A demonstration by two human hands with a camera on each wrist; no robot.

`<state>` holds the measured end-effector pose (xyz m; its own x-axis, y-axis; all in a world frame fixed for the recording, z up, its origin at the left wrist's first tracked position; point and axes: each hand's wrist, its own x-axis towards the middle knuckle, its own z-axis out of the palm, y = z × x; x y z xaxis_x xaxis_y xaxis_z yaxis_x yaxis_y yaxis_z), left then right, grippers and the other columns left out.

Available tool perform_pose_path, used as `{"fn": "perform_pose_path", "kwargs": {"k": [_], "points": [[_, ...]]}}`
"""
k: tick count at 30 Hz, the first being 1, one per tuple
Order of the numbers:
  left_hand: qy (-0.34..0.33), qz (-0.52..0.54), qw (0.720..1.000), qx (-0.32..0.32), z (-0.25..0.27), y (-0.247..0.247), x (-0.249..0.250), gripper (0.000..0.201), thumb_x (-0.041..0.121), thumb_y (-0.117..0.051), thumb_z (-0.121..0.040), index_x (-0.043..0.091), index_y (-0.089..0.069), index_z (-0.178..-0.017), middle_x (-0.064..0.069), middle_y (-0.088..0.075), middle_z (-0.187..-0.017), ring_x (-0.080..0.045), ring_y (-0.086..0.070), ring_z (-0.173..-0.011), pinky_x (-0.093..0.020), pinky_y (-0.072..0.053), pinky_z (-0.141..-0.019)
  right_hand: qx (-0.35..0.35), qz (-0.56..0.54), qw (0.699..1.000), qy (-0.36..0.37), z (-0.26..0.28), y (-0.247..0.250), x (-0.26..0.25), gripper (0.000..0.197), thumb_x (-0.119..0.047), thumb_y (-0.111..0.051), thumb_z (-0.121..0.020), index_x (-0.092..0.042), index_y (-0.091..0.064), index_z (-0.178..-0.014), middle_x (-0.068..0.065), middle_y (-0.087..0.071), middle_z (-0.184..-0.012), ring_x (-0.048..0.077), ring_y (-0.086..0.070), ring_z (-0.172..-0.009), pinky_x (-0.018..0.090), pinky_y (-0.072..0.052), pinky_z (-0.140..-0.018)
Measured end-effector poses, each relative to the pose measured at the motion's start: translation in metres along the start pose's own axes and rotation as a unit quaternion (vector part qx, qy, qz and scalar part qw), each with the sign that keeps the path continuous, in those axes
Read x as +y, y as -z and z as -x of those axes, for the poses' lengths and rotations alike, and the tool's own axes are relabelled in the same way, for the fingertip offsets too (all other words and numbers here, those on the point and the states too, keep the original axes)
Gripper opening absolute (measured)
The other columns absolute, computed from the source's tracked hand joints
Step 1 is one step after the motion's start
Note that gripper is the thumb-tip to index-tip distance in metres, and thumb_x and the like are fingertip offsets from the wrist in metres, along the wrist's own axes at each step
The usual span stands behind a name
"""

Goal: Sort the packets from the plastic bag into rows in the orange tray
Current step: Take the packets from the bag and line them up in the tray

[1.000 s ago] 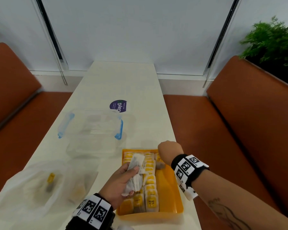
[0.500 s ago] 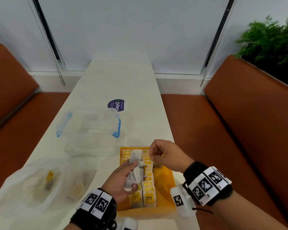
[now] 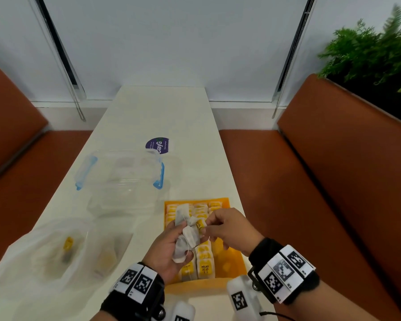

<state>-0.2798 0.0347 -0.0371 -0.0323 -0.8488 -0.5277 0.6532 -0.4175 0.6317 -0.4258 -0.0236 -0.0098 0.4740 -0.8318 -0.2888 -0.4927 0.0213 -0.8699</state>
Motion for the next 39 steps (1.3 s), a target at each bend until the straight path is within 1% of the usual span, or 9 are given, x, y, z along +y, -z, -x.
{"fn": "perform_pose_path", "kwargs": {"k": [8,13,18,25,28,31,33,36,39], "points": [[0.023,0.043,0.999,-0.008,0.002,0.011,-0.002,0.009,0.023,-0.046,-0.092,0.022,-0.055,-0.092,-0.007,-0.072,-0.082,-0.023,-0.071,-0.066,-0.014,-0.038,-0.031,0.081,0.057,0.995,0.018,-0.003,0.021,-0.016,0.013,-0.009,-0.048,-0.095,-0.014,-0.048,-0.082,0.003,-0.051,-0.069,0.005,-0.056,-0.045,0.018,-0.036,-0.034],[0.022,0.048,0.999,0.002,0.004,0.016,-0.001,0.011,0.022,-0.046,-0.093,0.020,-0.058,-0.095,-0.006,-0.072,-0.078,-0.021,-0.070,-0.064,-0.015,-0.038,-0.031,0.069,0.291,0.953,0.049,-0.021,0.037,-0.013,0.021,-0.001,-0.045,-0.091,-0.010,-0.060,-0.102,0.003,-0.061,-0.095,0.021,-0.059,-0.086,0.031,-0.052,-0.074],[0.020,0.054,0.998,0.003,0.003,0.023,-0.001,0.012,0.022,-0.046,-0.093,0.020,-0.059,-0.092,-0.007,-0.071,-0.077,-0.023,-0.070,-0.064,-0.015,-0.038,-0.031,-0.046,0.494,0.868,0.019,-0.047,0.034,-0.004,0.033,0.001,-0.044,-0.089,-0.012,-0.063,-0.113,0.006,-0.061,-0.121,0.022,-0.057,-0.110,0.029,-0.046,-0.087],[0.007,0.038,0.999,-0.014,-0.002,0.030,-0.005,0.021,0.021,-0.052,-0.087,0.018,-0.057,-0.107,-0.007,-0.072,-0.078,-0.023,-0.070,-0.065,-0.019,-0.042,-0.040,-0.077,0.601,0.795,-0.024,-0.073,0.014,0.005,0.029,-0.003,-0.045,-0.092,-0.008,-0.065,-0.112,0.010,-0.065,-0.115,0.028,-0.063,-0.103,0.034,-0.050,-0.083],[0.004,0.028,1.000,-0.011,-0.003,0.031,-0.008,0.039,0.024,-0.057,-0.078,0.015,-0.053,-0.116,-0.008,-0.072,-0.082,-0.023,-0.070,-0.068,-0.020,-0.045,-0.050,-0.057,0.623,0.780,-0.030,-0.076,0.013,0.002,0.020,0.001,-0.043,-0.091,-0.006,-0.060,-0.083,0.006,-0.062,-0.087,0.027,-0.062,-0.092,0.032,-0.048,-0.076],[0.023,0.015,1.000,-0.012,0.001,0.028,-0.008,0.025,0.022,-0.049,-0.091,0.016,-0.056,-0.114,-0.010,-0.071,-0.089,-0.023,-0.069,-0.061,-0.016,-0.040,-0.035,-0.034,0.624,0.780,-0.040,-0.078,0.013,0.004,0.036,0.004,-0.042,-0.089,-0.013,-0.033,-0.059,0.000,-0.038,-0.063,0.027,-0.061,-0.089,0.029,-0.044,-0.070],[0.033,0.001,0.999,-0.018,0.001,0.026,-0.008,0.021,0.023,-0.047,-0.093,0.018,-0.056,-0.112,-0.012,-0.068,-0.095,-0.022,-0.068,-0.061,-0.015,-0.038,-0.032,-0.027,0.614,0.788,-0.045,-0.079,0.013,0.008,0.035,0.003,-0.044,-0.089,-0.012,-0.034,-0.059,0.003,-0.052,-0.072,0.027,-0.064,-0.096,0.030,-0.044,-0.069],[0.048,-0.008,0.998,-0.027,-0.002,0.025,-0.008,0.015,0.023,-0.047,-0.094,0.019,-0.058,-0.104,-0.010,-0.068,-0.092,-0.024,-0.067,-0.063,-0.014,-0.037,-0.032,-0.029,0.588,0.807,-0.041,-0.077,0.017,0.010,0.010,-0.004,-0.049,-0.090,-0.007,-0.056,-0.085,0.009,-0.064,-0.108,0.027,-0.062,-0.101,0.030,-0.043,-0.070],[0.062,0.001,0.997,-0.035,-0.005,0.021,-0.006,0.012,0.021,-0.048,-0.092,0.017,-0.059,-0.096,-0.011,-0.068,-0.083,-0.024,-0.065,-0.059,-0.014,-0.038,-0.032,0.009,0.513,0.859,-0.001,-0.072,0.026,0.009,0.024,-0.012,-0.053,-0.090,-0.016,-0.056,-0.113,0.004,-0.059,-0.115,0.022,-0.059,-0.101,0.028,-0.043,-0.074]]}}
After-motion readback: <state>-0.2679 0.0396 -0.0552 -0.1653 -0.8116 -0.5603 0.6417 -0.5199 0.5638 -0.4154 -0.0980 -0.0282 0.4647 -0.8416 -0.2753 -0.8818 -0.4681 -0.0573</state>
